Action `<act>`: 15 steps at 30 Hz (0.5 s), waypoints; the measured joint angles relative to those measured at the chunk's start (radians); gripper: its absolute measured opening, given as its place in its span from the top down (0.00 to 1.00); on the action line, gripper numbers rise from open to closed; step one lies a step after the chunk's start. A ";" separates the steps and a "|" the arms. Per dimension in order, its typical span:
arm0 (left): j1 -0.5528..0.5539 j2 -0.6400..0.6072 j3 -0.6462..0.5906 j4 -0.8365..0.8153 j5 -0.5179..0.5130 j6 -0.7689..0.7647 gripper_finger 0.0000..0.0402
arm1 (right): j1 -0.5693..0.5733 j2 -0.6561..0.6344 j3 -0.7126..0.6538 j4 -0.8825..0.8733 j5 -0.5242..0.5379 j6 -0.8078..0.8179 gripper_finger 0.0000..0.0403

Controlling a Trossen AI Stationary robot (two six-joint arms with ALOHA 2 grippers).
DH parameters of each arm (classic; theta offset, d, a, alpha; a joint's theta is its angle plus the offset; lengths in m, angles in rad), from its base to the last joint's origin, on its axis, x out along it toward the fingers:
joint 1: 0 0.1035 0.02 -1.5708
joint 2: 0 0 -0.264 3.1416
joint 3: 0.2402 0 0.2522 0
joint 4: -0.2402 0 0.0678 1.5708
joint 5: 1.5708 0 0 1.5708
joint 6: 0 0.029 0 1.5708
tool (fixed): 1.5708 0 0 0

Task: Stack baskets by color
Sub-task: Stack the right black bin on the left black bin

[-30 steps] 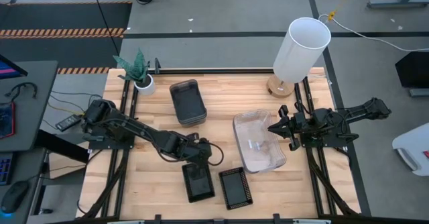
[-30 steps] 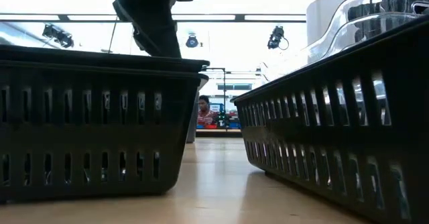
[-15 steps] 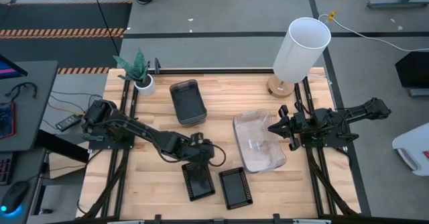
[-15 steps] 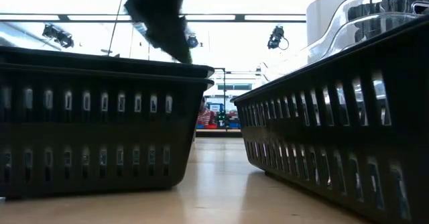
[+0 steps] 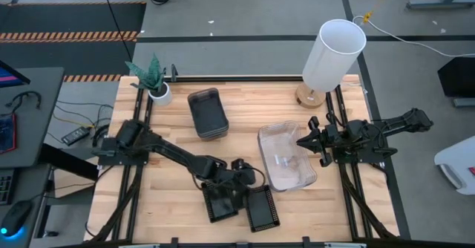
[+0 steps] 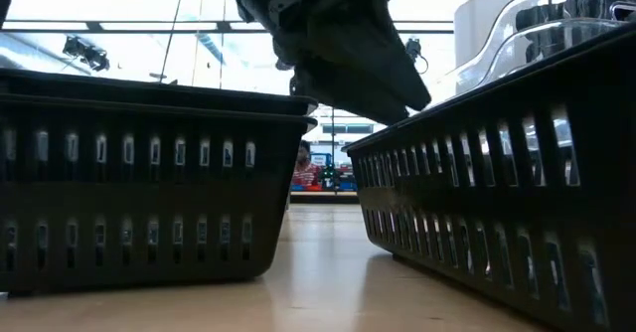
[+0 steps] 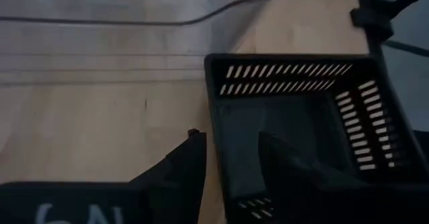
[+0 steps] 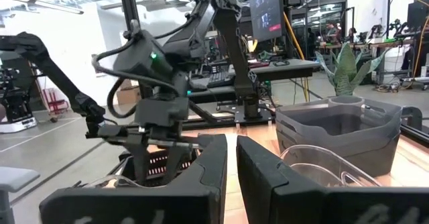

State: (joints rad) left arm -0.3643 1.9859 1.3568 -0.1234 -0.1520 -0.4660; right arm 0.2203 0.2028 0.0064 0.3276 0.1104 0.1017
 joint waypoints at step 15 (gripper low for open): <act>-0.006 0.105 0.091 -0.103 -0.005 0.031 0.65 | 0.000 0.005 0.000 0.017 0.000 0.000 0.90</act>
State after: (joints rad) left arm -0.3702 2.0907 1.4483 -0.2269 -0.1570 -0.4350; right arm 0.2207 0.2082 0.0065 0.3447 0.1101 0.1017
